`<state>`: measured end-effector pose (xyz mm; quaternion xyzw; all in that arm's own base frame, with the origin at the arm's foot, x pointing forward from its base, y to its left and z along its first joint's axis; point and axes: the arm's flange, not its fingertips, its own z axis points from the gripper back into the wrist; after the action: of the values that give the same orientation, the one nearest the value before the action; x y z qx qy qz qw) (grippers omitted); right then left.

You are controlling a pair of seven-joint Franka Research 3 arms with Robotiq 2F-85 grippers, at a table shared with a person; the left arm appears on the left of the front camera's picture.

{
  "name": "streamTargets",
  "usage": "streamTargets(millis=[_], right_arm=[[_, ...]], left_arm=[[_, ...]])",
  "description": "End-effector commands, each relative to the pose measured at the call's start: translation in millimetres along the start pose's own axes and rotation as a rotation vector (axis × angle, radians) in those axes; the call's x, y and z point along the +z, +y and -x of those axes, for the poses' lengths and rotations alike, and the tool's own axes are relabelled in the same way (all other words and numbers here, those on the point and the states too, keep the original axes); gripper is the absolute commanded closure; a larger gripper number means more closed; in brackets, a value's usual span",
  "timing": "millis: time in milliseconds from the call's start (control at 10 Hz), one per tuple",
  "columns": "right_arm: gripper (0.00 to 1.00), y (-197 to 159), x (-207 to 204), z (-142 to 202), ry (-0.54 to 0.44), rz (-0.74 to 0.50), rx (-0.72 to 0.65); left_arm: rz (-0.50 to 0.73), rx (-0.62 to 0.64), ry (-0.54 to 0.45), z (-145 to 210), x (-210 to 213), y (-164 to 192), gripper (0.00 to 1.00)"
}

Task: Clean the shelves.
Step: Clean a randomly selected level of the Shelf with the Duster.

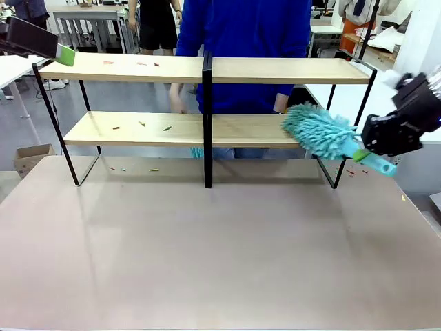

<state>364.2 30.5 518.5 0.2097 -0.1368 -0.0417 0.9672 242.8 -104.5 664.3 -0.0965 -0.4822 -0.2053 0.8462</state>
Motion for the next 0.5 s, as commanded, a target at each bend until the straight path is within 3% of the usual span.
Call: streamTargets(millis=[0,200,400], right_arm=[[0.88,3.3,19.5,23.0,-0.128,0.086,-0.165],[0.88,4.8,22.4,29.1,-0.171,0.110,-0.182],[0.88,12.7,18.2,25.3,-0.190,0.084,-0.044]], left_arm=[[0.001,0.002,-0.003,0.0,1.0,0.4,0.00],[0.001,0.002,-0.003,0.0,1.0,0.4,0.00],[0.001,0.002,-0.003,0.0,1.0,0.4,0.00]])
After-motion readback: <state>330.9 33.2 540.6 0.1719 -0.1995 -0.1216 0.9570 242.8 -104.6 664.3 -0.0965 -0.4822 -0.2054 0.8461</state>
